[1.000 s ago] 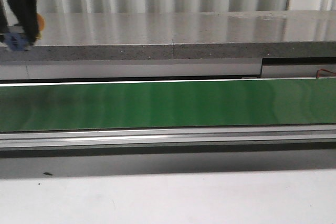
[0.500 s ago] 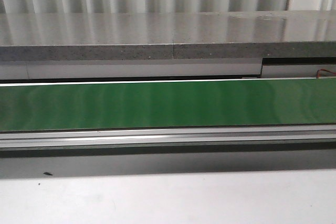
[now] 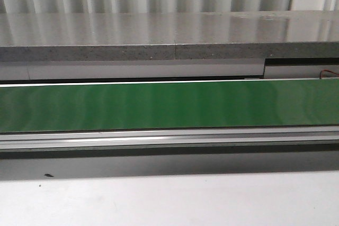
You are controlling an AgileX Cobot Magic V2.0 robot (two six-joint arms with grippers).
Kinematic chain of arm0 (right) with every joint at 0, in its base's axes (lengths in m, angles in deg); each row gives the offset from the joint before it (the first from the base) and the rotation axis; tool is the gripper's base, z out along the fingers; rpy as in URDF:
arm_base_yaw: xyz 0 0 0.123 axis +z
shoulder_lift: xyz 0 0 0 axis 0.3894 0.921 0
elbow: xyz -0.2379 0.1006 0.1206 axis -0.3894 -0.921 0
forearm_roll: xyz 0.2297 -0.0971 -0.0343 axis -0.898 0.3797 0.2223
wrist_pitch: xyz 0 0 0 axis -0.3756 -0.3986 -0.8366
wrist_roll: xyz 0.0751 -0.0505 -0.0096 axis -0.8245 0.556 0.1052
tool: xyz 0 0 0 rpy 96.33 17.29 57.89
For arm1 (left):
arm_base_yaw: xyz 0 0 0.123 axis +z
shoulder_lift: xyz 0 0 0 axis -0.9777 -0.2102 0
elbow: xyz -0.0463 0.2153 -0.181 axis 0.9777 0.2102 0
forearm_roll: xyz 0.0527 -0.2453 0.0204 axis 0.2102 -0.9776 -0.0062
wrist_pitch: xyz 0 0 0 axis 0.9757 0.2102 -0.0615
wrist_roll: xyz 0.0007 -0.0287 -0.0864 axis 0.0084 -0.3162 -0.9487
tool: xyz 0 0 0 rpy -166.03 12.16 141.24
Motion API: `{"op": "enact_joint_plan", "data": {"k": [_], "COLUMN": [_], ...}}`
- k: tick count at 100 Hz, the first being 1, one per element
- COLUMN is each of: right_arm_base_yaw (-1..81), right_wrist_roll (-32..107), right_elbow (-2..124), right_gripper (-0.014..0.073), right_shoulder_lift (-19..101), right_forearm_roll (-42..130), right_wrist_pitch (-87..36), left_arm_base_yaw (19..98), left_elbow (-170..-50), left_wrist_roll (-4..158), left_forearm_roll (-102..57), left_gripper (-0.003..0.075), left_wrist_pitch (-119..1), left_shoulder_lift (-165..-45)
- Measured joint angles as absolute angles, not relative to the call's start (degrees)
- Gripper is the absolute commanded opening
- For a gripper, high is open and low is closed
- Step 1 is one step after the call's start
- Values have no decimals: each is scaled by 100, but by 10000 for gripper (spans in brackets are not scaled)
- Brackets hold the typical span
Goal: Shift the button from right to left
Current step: 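Lower the button into the blue tray and open the left gripper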
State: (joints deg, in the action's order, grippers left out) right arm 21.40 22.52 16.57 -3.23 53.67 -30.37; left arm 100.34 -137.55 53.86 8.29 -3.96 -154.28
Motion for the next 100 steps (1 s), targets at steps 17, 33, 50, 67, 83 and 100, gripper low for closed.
{"op": "enact_joint_plan", "data": {"k": [17,33,50,67,83,100], "right_arm_base_yaw": [2140,2140,2140,2140,2140,2140], "right_wrist_roll": [2252,2252,2252,2252,2252,2252], "right_elbow": [1657,1657,1657,1657,1657,1657], "right_gripper": [-66,-66,-66,-66,-66,-66], "right_shoulder_lift": [-323,-323,-323,-323,-323,-323], "right_forearm_roll": [5367,5367,5367,5367,5367,5367], "right_wrist_pitch": [-3037,-3037,-3037,-3037,-3037,-3037], "left_arm_base_yaw": [10054,10054,10054,10054,10054,9860], "left_elbow": [-13746,-13746,-13746,-13746,-13961,-14101], "left_wrist_roll": [5426,5521,5639,5678,5678,5517], "left_forearm_roll": [841,1004,1036,1080,873,553], "left_gripper": [145,167,412,552,465,218], "left_wrist_pitch": [-545,-559,-548,-571,-532,-636], "left_shoulder_lift": [-15944,-16308,-16362,-16362,-16340,-15855]}}
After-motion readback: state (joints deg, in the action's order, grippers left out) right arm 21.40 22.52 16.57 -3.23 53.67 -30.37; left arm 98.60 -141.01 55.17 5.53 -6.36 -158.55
